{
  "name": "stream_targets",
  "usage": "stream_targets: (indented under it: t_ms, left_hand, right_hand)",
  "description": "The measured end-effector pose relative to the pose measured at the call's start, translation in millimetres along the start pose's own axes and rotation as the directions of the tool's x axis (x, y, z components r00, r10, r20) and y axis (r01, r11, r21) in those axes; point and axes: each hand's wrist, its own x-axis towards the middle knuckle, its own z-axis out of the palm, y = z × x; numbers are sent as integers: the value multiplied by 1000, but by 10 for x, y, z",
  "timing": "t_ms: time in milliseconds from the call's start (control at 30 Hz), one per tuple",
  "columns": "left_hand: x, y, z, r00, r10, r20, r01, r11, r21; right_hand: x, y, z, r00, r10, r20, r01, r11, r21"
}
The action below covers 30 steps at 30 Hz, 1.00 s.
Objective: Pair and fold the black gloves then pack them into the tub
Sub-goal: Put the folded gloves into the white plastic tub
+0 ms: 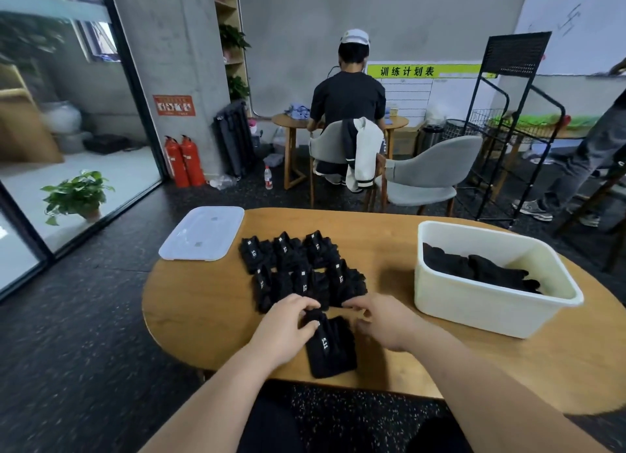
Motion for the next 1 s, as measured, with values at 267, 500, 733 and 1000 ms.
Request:
stream_targets:
  t_ms: [267, 500, 733, 1000]
  left_hand:
    - [-117, -285, 475, 993, -29, -118, 19, 996, -87]
    - [-202, -184, 676, 977, -41, -211, 46, 999, 17]
    - [-192, -185, 678, 977, -55, -207, 58, 998, 9]
    - [-143, -151, 662, 974, -123, -189, 120, 992, -27]
  right_hand:
    - [-192, 144, 735, 968, 22, -251, 30, 979, 200]
    - [-263, 153, 900, 920, 35, -390, 72, 964, 258]
    - [-249, 166, 911, 922, 43, -386, 73, 957, 281]
    - [-292, 204, 954, 895, 59, -443, 98, 941, 323]
